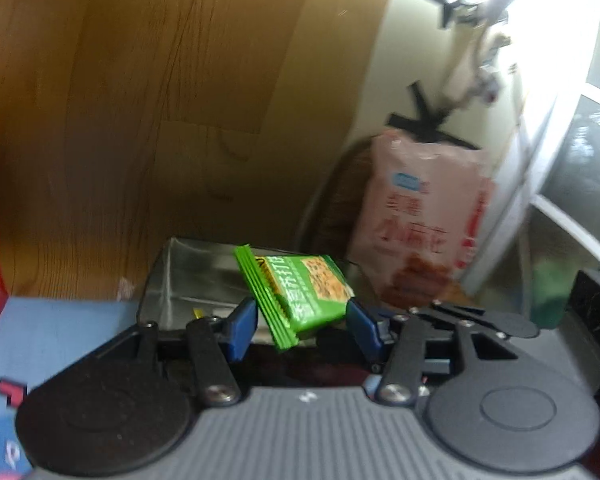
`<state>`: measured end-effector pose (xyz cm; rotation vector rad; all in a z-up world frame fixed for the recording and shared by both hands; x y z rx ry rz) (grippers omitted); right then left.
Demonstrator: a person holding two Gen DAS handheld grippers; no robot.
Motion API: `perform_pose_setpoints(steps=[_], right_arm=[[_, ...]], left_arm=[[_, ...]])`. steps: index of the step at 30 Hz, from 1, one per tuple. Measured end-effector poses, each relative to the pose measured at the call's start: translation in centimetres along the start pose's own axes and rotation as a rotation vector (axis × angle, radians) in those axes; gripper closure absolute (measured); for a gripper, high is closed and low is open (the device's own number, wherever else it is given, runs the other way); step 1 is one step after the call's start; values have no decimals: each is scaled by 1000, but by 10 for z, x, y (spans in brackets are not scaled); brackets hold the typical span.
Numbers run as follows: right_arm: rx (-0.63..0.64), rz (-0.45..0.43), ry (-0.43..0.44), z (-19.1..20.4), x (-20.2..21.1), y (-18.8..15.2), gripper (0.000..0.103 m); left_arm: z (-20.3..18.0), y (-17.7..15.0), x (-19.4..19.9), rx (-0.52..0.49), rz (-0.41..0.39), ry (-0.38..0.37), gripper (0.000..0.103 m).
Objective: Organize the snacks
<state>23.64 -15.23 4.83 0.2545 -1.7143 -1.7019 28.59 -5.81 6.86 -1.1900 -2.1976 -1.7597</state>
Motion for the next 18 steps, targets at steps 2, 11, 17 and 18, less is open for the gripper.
perform_pose_setpoints(steps=[2,11,17,18], right_arm=[[-19,12,-23,-12,-17,1,66],[-55,-80,-122,-29,1,-11,48],[-317,-102,-209,-79,19,-28,33],[-355,-87,-213,-85,15,-32,33]], left_arm=[[7,4,-17,8,6,29,52],[62,3,-4,68,-42,149,24],[98,1,-38,172,46,266,43],[98,-3,-48,168,80,267,50]])
Point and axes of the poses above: each gripper's, at about its wrist camera, not at the fingertips, and x roughly against the way its jaws point, z to its left, y to its top, the point moved 8 cm from there along -x, roughly the way its jaws point, and after that the axes turned 1 degree about x, right-handed, at the moved point
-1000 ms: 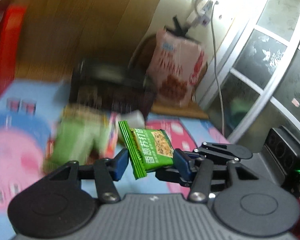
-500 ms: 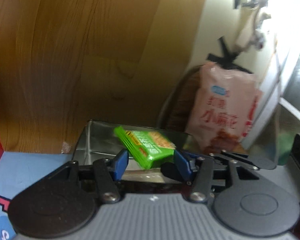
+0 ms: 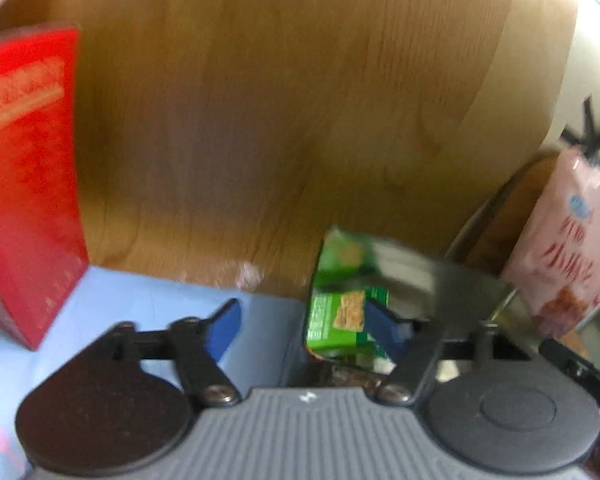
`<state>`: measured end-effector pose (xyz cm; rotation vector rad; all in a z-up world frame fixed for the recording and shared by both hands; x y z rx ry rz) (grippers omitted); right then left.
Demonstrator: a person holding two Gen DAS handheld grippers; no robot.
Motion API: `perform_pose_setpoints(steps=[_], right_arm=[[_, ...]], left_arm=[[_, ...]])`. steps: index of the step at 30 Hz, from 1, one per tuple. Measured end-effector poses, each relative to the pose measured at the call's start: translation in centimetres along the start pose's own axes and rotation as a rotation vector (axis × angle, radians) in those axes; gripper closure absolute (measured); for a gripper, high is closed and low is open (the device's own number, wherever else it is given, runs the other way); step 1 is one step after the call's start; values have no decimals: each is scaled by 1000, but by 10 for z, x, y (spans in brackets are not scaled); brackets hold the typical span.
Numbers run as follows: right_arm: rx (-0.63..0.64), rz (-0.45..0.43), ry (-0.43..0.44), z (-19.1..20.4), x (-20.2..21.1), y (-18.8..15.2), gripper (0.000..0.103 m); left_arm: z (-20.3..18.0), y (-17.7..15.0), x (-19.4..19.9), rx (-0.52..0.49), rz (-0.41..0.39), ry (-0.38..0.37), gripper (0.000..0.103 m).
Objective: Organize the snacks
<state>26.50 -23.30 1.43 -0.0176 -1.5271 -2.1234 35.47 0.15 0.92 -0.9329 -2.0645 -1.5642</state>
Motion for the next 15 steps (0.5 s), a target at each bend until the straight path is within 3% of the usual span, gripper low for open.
perform_pose_setpoints(steps=[1,4,5,9,15], right_arm=[[-32,19,-2,-5,-4,-2,33],[-113,92,16,-16,-20,-12,32],[-144,120,29,-19,-26,-15,26],[-263,201,43,-31,-44,-33,14],[-180,257,55,-22,-35,-32,15]], left_arm=[[-1,-5,-6,-7,30,5,58],[-3,-15,-19,16,83,0,64],[-3,-18,-20,44,97,-23,65],[-9,-29,-7,-12,89,44,65],[-7,-46,18,-25,112,118,64]])
Point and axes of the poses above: each gripper's, at about its wrist camera, not at the fingertips, and x roughly against the way its jaws point, z to its left, y to its top, the point moved 8 cm from there along -x, roughly the way its jaws point, and after that the axes turned 1 degree about x, right-handed, at the moved point
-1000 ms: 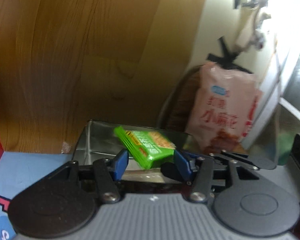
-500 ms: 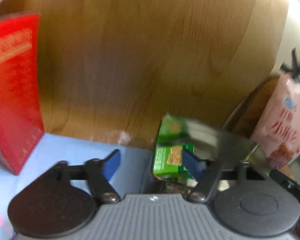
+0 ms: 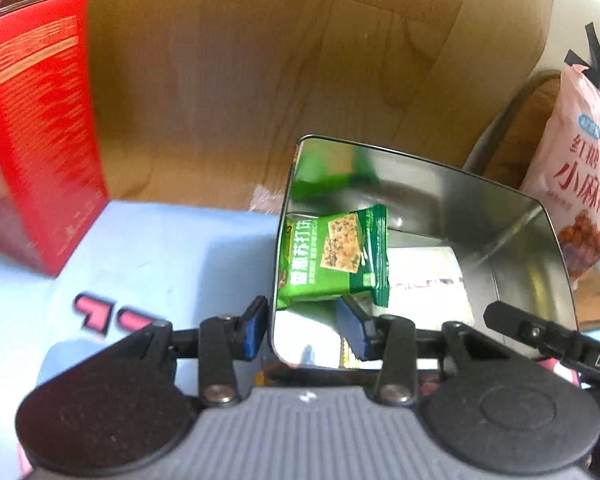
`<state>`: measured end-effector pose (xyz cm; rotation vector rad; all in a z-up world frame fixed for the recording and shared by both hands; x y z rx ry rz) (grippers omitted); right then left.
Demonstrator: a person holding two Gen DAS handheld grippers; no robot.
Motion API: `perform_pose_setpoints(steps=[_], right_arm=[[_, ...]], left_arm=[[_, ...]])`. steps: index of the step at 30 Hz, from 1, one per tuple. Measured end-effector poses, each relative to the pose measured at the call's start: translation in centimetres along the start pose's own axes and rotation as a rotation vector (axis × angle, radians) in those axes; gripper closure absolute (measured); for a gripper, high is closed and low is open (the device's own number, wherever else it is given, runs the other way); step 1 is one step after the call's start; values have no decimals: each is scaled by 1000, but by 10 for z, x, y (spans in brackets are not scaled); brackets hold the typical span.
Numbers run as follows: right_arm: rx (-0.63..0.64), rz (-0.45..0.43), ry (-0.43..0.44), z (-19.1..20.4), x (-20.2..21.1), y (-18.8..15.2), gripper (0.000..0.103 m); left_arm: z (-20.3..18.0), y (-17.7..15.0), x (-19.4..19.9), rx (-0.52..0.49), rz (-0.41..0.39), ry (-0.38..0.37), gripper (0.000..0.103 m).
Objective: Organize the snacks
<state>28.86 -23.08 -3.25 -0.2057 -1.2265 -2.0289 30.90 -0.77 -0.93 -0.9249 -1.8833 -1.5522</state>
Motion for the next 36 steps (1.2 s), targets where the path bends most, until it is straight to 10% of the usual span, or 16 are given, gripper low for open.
perform_pose_setpoints(steps=[6,9,17,23,33,36], right_arm=[[19,82,29,9,17,-10,17],[26,89,29,7,25,-12,17],[30,-104,-14,5,58,-1,16],[143,-118,115,34,104,-34,28],[268,69,254,134,55,-92,52],[264,119,247,138,44,-103,74]], left_arm=[[10,-22,28,-10,24,7,62],[5,-26,28,-18,10,-33,35],[37,-29,70,113,-88,-161,22],[73,-91,99,130,-112,-207,22],[81,-163,122,193,-86,-299,42],[77,-172,124,157,-102,-271,45]])
Point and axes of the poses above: each gripper's, at about its wrist camera, not at the fingertips, and x roughly against the way its jaws point, z to its left, y to its top, the point moved 8 cm from there along -x, roughly the way its jaws point, and after that the axes turned 1 degree about x, right-handed, at the moved point
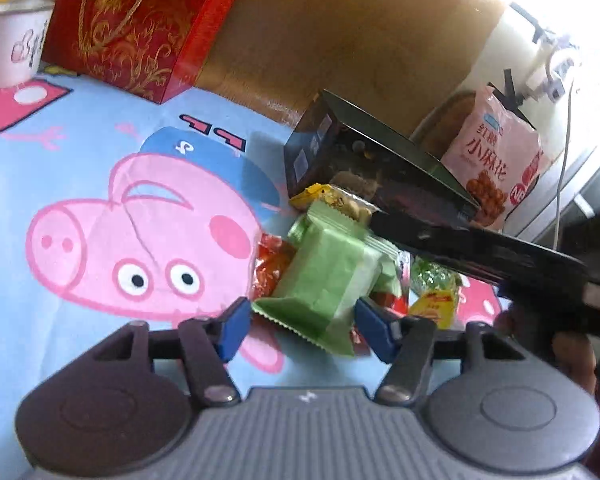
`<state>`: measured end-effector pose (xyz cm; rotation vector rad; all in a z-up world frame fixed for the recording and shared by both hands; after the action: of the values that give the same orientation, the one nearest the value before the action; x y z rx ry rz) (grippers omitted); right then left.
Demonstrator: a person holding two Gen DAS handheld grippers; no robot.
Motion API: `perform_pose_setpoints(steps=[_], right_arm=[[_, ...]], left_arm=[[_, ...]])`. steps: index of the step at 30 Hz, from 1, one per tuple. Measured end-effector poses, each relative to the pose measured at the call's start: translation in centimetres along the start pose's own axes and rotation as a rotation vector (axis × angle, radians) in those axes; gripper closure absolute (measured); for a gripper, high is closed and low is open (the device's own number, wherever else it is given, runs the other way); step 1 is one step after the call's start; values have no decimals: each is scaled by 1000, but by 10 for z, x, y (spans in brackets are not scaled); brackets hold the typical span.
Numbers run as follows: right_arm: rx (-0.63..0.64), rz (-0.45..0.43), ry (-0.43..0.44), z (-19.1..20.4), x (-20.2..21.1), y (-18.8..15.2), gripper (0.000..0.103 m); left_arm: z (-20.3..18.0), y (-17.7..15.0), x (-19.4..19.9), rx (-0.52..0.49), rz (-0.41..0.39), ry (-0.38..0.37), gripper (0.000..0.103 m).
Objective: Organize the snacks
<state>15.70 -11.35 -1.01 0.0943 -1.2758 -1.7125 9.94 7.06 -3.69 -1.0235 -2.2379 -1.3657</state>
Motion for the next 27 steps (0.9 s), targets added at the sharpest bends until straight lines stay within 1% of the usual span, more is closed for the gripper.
perform_pose_setpoints(steps=[1,2,3,4,5,7,10,12,13,15,16,18,19,20,21,24,25,26,27], right_arm=[[-2,24,-4,4,-4,-8,88],[-11,49,0,4,-6,-13,94],[-15,54,8,12,-11,-17,95],[-6,49,12,15,-7,-20,95],[16,45,12,19,1,-24,95],[70,43,12,33,12,-30,96],[117,81,24,48,28,-53,97],[140,104,50,57,38,-72,96],[149,114,62,61,43,-81,93],[158,121,67,66,50,-95,91],[161,114,56,65,55,-99,89],[156,91,21,62,62,-103,75],[147,77,14,60,65,-103,58],[137,61,12,58,69,-103,45],[130,47,10,58,71,-102,42],[150,47,-5,59,69,-101,41],[165,48,-10,60,67,-101,38],[179,45,-13,62,65,-101,33],[190,41,-17,64,62,-100,30]], left_arm=[[-1,-2,1,-4,-1,-1,46],[-1,-2,2,-4,0,-8,46],[-1,-2,3,-3,1,-16,46],[-1,-3,5,-3,2,-25,46],[-1,-4,6,-2,0,-40,48],[-3,-5,10,-6,-6,-61,48],[-7,-7,12,-17,-8,-92,47],[-11,-9,15,-27,-12,-108,47],[-12,-10,16,-31,-15,-108,45],[-12,-10,18,-28,-14,-116,43],[-11,-10,20,-22,-14,-120,43],[-7,-7,25,-6,-19,-129,41],[-5,-6,28,-1,-25,-133,41],[-3,-4,32,3,-31,-137,40],[-1,-4,35,5,-35,-141,40],[3,-4,43,14,-34,-166,38],[4,-6,45,19,-28,-175,38],[4,-7,46,22,-22,-183,38],[4,-9,46,24,-17,-188,38]])
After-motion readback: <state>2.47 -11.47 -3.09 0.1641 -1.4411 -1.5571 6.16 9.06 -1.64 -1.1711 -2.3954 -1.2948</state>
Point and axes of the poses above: each gripper's, at about its wrist camera, not at the fingertips, and x roughly against the way its jaws point, z to its left, y to its top, the point moved 8 cm from there along -x, roughly the way its jaws point, and after that the axes turned 1 degree about x, right-handed, at the moved point
